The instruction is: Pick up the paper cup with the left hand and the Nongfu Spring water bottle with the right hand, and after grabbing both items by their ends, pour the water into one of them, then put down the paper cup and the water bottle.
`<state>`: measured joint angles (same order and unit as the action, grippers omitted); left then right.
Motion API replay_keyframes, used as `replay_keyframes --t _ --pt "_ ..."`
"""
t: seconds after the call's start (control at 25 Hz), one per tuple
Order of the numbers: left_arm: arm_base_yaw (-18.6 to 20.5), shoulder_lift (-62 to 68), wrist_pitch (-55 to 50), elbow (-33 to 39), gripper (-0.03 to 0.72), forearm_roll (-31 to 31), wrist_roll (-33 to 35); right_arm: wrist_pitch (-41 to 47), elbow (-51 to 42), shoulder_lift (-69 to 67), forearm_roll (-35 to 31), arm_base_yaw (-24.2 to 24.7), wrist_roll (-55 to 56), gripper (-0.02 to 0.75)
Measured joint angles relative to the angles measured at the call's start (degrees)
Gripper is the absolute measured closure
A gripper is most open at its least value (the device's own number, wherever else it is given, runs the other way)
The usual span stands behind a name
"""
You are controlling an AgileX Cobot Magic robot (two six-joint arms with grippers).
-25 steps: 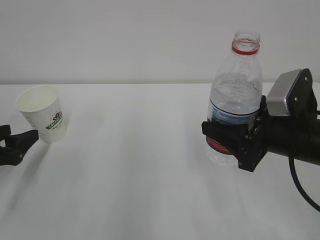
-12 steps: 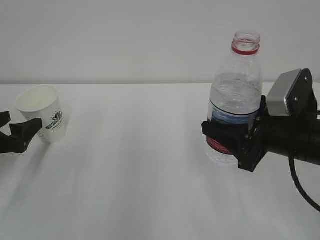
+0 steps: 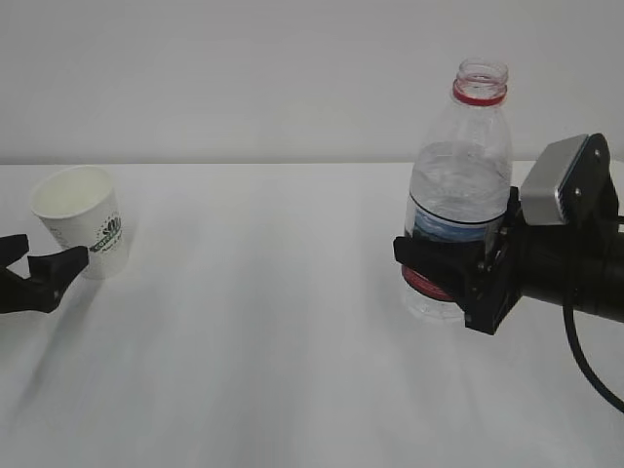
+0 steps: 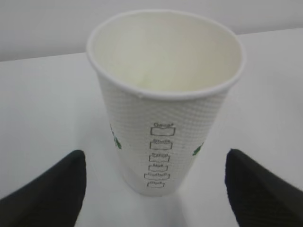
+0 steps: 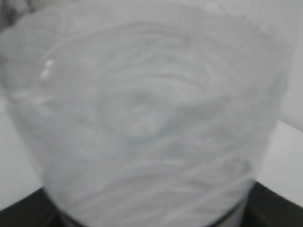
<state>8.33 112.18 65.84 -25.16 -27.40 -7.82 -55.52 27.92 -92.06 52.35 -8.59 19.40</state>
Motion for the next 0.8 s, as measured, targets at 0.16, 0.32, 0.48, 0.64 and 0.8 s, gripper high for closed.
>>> replay_keyframes --t 0.16,0.32,0.48,0.64,0.8 --pt "-2.3 0.3 0.0 -2.6 -0.004 0.5 0.0 0.0 0.0 0.0 0.0 0.0 0.0 0.262" --pt "-4.0 1.3 0.0 -4.5 -0.004 3.2 0.0 0.0 0.0 0.0 0.0 0.0 0.1 0.262" --pt "-4.1 2.9 0.0 -6.0 -0.004 4.8 0.0 0.0 0.0 0.0 0.0 0.0 0.5 0.262" --pt "-4.2 5.2 0.0 -7.7 -0.004 4.8 0.0 0.0 0.0 0.0 0.0 0.0 0.9 0.262" --pt "-4.2 6.4 0.0 -9.5 -0.004 4.8 0.1 0.0 0.0 0.0 0.0 0.0 1.0 0.262"
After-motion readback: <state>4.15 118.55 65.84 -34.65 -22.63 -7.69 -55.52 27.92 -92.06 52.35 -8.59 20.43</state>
